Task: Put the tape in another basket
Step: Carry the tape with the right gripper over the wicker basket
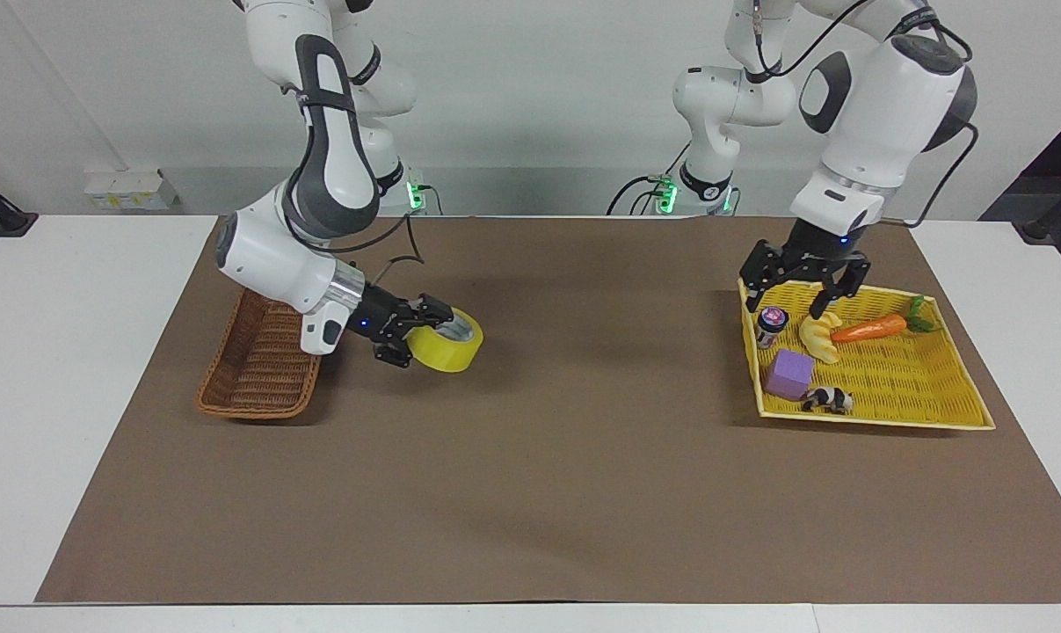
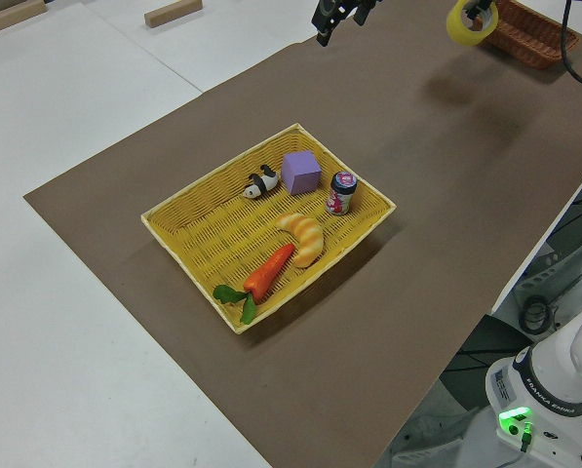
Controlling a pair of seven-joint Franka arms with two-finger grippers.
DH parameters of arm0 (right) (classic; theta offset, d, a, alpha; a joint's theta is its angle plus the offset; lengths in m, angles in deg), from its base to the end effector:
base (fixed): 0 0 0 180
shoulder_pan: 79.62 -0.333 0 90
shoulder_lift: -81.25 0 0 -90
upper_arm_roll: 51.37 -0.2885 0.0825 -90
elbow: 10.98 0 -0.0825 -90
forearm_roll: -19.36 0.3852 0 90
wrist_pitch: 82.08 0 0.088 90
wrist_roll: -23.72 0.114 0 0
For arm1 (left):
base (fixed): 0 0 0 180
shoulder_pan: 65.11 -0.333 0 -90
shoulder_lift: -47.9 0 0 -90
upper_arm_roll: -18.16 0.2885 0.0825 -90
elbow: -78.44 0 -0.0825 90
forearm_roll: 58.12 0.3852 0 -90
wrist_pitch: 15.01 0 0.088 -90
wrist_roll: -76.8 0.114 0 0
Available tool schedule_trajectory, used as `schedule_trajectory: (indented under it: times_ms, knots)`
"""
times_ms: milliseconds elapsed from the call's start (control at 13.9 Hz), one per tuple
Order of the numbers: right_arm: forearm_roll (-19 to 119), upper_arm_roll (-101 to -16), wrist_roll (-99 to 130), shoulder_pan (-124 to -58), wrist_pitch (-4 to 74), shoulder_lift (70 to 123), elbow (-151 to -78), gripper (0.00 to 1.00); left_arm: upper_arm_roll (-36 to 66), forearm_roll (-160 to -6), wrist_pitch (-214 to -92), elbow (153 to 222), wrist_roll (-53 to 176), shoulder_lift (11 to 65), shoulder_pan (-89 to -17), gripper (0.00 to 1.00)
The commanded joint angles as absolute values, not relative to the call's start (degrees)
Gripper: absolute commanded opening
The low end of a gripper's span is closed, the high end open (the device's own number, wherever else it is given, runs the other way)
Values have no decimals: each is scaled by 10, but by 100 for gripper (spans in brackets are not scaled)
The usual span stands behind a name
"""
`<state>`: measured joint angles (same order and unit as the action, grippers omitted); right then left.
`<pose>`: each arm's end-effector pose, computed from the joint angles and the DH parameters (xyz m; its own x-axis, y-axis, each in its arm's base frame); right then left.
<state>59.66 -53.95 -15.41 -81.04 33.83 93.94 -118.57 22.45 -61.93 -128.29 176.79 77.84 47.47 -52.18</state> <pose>0.6006 0.0826 0.3666 0.9186 0.3237 0.2267 0.3951 -0.7392 -0.5454 0.5843 -0.0936 0.5554 0.9583 -0.1375 0.2507 -0.1573 -0.9857 0.0606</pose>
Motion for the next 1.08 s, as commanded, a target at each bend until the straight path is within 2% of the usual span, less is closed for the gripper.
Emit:
schedule_trajectory:
  times_ms: [0, 288, 577, 793, 1010]
  knots:
    - [516, -542, -118, -794, 321, 940, -1143, 0, 218, -601, -1218, 1714, 839, 467, -560, 100]
    - [451, -536, -99, -771, 323, 938, -1130, 0, 218, -594, -1143, 1661, 896, 468, -597, 100]
    - [291, -535, -63, -750, 325, 939, -1102, 0, 219, -590, -1061, 1612, 900, 467, -599, 100]
    - [240, -533, -64, -718, 319, 936, -1107, 0, 221, -588, -1032, 1608, 899, 473, -599, 100]
    - [198, -534, -63, -680, 283, 910, -1146, 0, 217, -590, -1003, 1610, 896, 495, -599, 100]
